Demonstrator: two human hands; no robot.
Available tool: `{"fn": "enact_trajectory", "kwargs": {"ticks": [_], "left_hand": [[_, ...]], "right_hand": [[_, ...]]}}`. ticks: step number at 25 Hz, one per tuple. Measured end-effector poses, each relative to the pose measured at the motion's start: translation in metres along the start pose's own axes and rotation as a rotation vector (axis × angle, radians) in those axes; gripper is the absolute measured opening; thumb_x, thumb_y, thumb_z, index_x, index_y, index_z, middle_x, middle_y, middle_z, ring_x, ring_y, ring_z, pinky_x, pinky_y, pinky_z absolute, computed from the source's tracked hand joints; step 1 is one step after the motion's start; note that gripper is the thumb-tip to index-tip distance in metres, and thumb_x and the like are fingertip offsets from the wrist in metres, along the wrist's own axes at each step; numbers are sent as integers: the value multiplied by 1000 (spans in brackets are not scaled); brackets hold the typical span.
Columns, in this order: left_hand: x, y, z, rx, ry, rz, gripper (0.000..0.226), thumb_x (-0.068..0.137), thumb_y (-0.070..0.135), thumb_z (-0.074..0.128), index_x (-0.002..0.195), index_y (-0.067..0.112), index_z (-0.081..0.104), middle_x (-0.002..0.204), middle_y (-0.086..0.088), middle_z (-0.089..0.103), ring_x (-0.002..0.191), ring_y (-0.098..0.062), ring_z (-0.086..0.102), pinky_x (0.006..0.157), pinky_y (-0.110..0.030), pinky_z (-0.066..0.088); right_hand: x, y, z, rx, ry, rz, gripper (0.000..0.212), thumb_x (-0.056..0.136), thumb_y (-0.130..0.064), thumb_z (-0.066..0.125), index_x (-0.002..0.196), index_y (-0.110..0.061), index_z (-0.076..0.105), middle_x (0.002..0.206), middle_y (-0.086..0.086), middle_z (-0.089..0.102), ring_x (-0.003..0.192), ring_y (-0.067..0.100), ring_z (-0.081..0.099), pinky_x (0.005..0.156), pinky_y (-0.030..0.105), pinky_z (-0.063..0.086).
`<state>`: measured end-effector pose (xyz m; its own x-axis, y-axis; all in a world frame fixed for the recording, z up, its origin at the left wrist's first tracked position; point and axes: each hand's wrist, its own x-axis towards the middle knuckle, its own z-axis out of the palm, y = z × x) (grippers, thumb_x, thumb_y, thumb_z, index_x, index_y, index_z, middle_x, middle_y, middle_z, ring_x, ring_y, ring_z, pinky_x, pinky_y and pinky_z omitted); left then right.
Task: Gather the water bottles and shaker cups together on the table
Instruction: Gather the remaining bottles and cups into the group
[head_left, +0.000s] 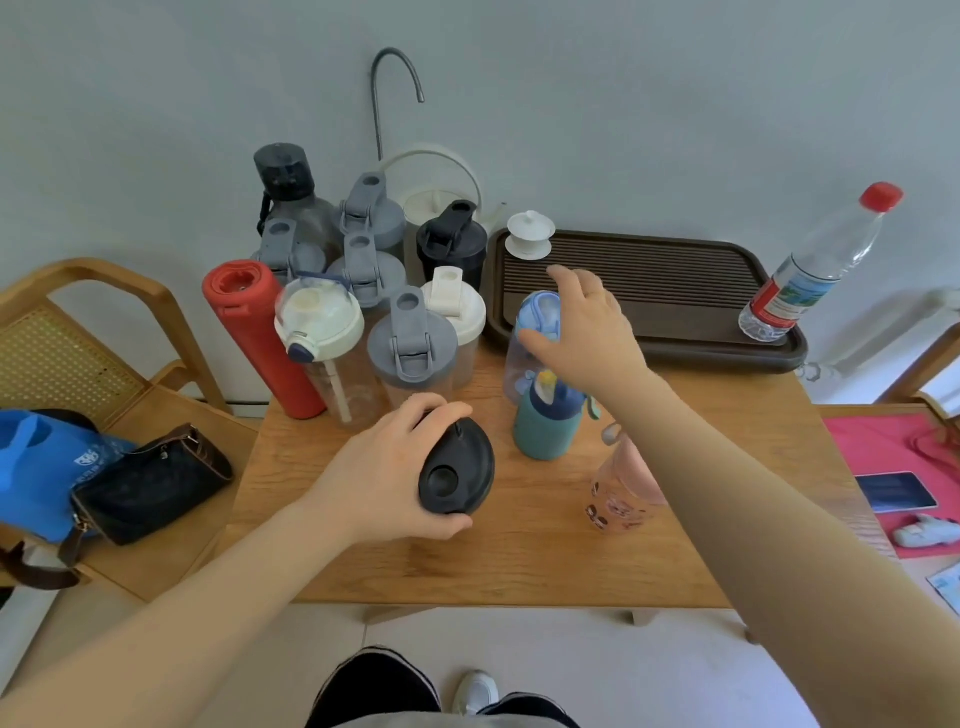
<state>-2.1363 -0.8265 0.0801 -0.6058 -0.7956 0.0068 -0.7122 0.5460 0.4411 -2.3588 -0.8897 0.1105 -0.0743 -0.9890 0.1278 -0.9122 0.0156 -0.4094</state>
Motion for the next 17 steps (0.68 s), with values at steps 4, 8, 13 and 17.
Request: {"fn": "enact_trajectory", "kwargs": {"ticks": [4,8,13,17], "left_hand": [[-19,-21,-14,27,-25,-30,94,57,56,73,135,34,26,134,14,30,116,-8,43,85,-27,49],[-32,-37,-28,-11,-5,-41,94,56,57,71,135,34,25,133,14,30,115,-8,44,85,-24,47],[-36,-35,-67,-105,80,66,92,53,59,67,133,36,27,126,20,32,113,-1,41,88,-20,43],[-26,-26,-102,-186,152,193,89,53,54,69,130,38,28,120,24,35,111,5,39,89,-9,34]], "right_hand": [[45,4,22,-94,-294,178,79,81,-37,64,142,-20,18,143,20,27,119,46,44,95,51,42],[46,-3,31,-175,-263,82,59,78,-30,65,129,-24,35,125,16,40,97,42,56,73,43,47],[-3,-36,1,-153,-142,-96,63,75,-30,67,131,-27,37,127,9,43,95,34,58,74,39,48],[-63,-44,3,-260,-282,-136,68,76,-40,66,134,-33,32,132,1,41,101,27,57,72,34,47]]}}
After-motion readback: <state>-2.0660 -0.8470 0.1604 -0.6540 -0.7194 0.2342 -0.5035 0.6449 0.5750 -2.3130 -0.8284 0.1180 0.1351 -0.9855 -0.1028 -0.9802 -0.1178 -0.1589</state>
